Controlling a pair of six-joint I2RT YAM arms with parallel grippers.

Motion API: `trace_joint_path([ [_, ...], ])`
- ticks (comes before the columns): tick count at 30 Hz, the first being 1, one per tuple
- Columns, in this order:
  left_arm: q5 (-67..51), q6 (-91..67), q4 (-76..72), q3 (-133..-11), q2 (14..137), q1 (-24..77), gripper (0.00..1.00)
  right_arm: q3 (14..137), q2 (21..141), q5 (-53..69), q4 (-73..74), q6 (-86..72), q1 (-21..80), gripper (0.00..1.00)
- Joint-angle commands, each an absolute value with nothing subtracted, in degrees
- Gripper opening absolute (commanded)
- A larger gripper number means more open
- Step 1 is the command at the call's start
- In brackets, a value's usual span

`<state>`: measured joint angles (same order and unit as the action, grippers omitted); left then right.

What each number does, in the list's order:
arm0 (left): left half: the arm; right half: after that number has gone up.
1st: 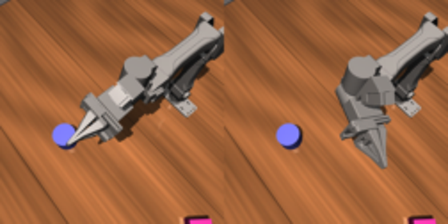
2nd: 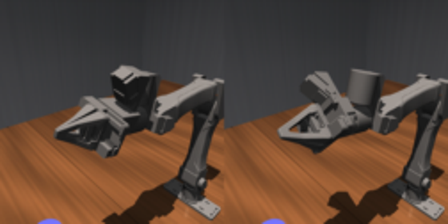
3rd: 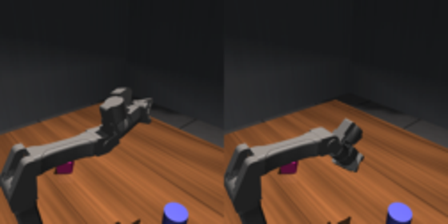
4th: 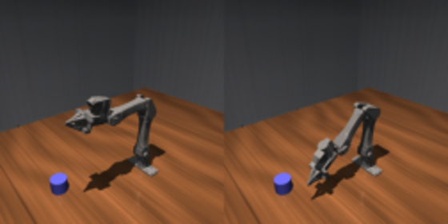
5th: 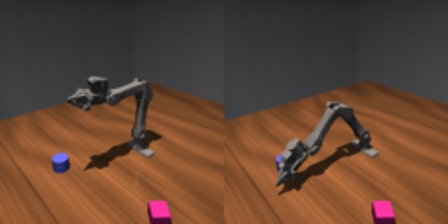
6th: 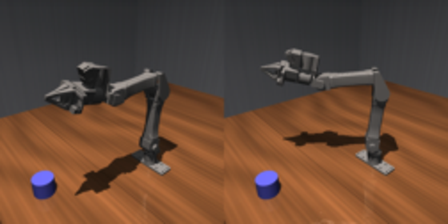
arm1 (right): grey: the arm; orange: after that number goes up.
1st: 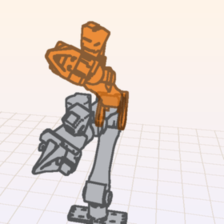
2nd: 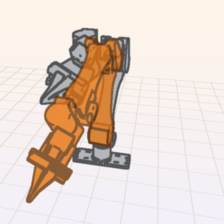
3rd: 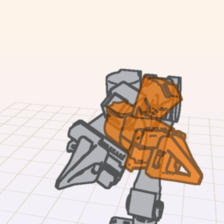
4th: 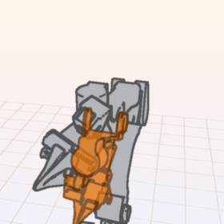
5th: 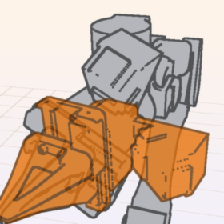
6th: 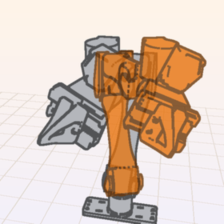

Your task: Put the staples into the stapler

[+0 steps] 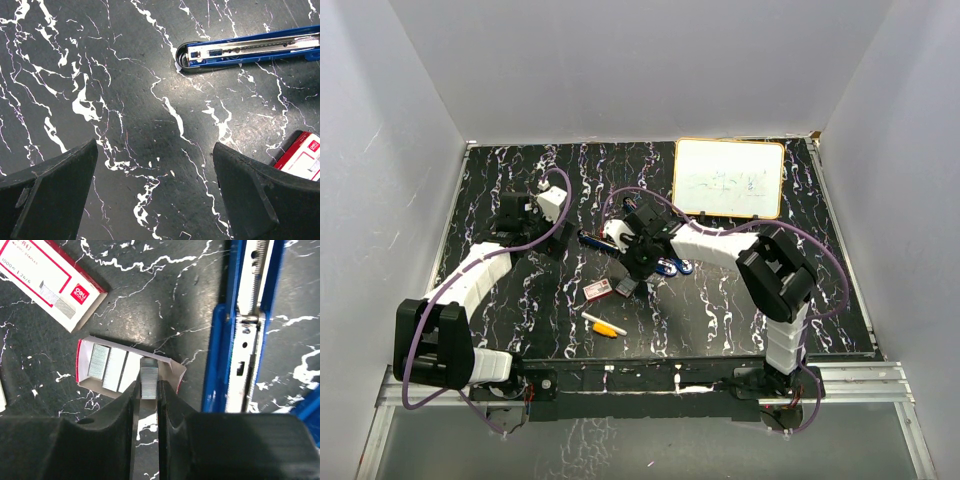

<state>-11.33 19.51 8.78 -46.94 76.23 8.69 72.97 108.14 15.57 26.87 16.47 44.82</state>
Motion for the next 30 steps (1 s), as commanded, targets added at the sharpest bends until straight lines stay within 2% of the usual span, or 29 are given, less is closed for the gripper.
trace_joint_path([
  [1,-11.47,20.11,10.15,-48.09,73.85,8.57,0.97,74.98,109.55,19.80,24.54,17.37,44.46,0.17],
  [10,-11.26,20.39,10.29,-47.87,73.62,8.56,0.97,74.92,109.73,22.47,23.97,19.51,44.48,0.21],
  [17,-11.34,20.48,10.02,-47.59,73.66,8.54,0.97,74.22,109.72,17.12,22.21,18.36,44.52,0.28],
  [30,-11.54,20.47,9.97,-46.84,73.59,8.57,0.97,73.15,109.54,14.54,20.01,17.84,45.51,0.34],
])
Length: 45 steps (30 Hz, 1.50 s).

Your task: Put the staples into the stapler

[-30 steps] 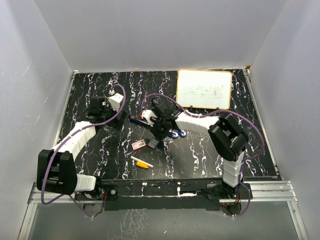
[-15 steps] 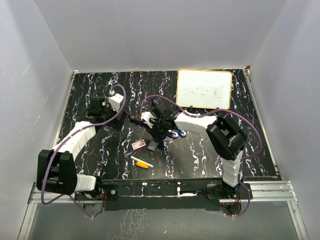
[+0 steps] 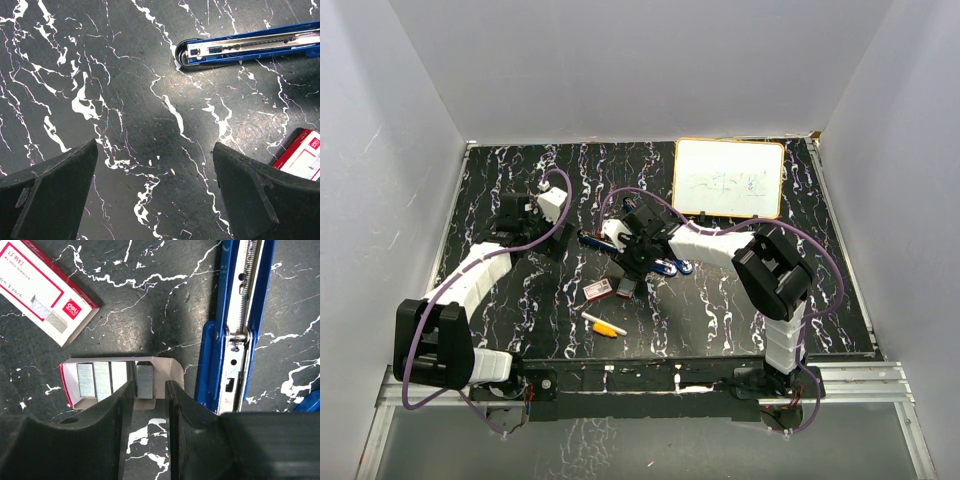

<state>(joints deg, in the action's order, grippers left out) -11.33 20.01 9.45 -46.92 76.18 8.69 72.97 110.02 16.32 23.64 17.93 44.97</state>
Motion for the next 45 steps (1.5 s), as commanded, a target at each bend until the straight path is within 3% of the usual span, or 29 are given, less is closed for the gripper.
trace_joint_path([
  [1,-11.47,20.52,9.82,-46.78,73.51,8.59,0.97,73.13,109.56,13.98,19.89,17.84,45.73,0.34],
  [20,-11.34,20.83,10.27,-46.80,73.43,8.55,0.97,71.49,109.28,10.67,19.42,21.74,47.24,0.36],
  [36,-11.43,21.47,10.46,-46.15,73.60,8.52,0.97,73.10,107.17,13.56,20.03,20.51,47.18,0.19],
  [45,-12.04,21.57,11.04,-46.22,73.39,8.56,0.97,75.15,107.88,19.36,21.40,18.13,45.29,0.18],
])
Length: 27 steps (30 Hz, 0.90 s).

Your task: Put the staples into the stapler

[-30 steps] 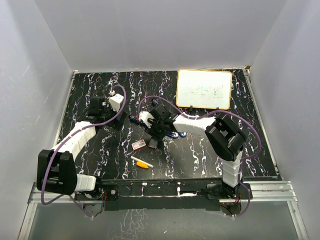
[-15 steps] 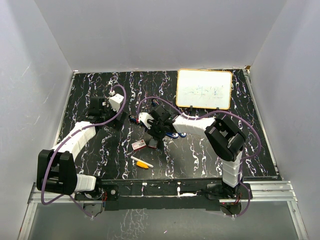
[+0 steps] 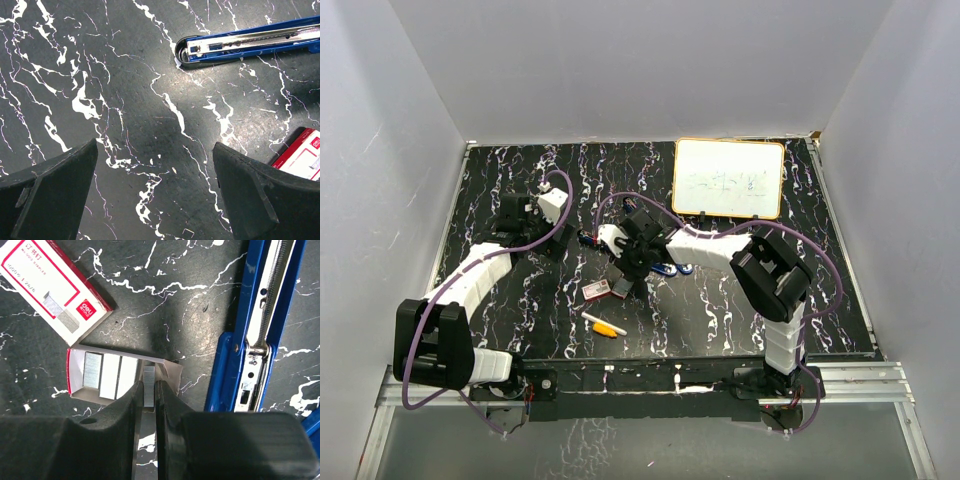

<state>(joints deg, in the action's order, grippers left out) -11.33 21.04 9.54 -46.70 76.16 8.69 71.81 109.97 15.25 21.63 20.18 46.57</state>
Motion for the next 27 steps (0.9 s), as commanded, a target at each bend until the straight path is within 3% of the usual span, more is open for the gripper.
trace_joint_path([
  [1,-11.97,21.68,11.14,-46.22,73.31,8.53,0.97,75.38,107.92,20.29,21.55,17.59,44.93,0.18],
  [18,-12.39,21.88,11.51,-45.88,73.06,8.53,0.97,76.56,110.39,33.56,22.85,14.63,41.50,0.21],
  [27,-13.00,21.80,12.10,-46.96,73.57,8.53,0.97,76.73,112.25,29.37,22.68,14.51,41.49,0.22],
])
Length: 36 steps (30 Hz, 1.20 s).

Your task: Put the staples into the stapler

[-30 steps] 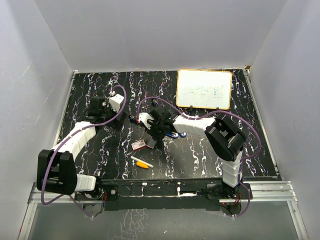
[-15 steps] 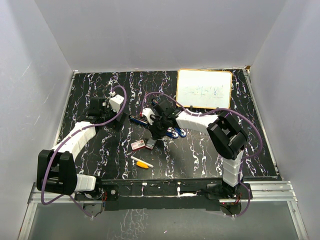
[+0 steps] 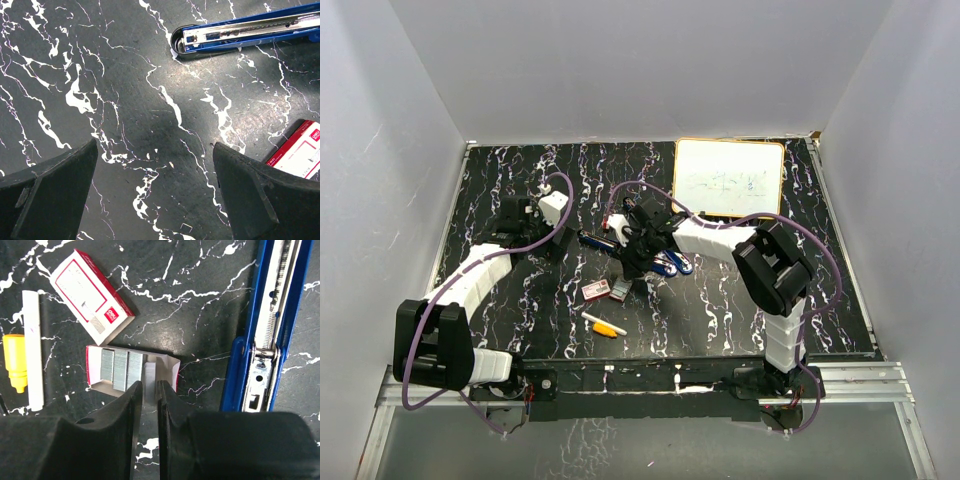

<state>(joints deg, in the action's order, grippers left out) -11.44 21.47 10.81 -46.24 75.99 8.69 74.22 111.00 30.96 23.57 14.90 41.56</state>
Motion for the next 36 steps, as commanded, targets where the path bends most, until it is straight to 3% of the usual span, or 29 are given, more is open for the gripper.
trace_joint_path([
  [1,-13.08,21.80,12.13,-47.00,73.60,8.49,0.97,76.81,112.39,29.14,22.71,14.38,41.50,0.24],
  [6,-12.97,21.84,12.04,-46.64,73.67,8.53,0.97,76.72,111.61,29.76,22.82,14.56,41.55,0.33],
  [17,-13.10,21.75,11.57,-45.76,73.53,8.58,0.97,76.98,110.02,30.42,22.58,15.23,41.62,0.39],
  [36,-13.18,22.16,11.93,-45.53,73.59,8.53,0.97,76.37,110.06,19.84,21.35,16.49,45.21,0.30],
])
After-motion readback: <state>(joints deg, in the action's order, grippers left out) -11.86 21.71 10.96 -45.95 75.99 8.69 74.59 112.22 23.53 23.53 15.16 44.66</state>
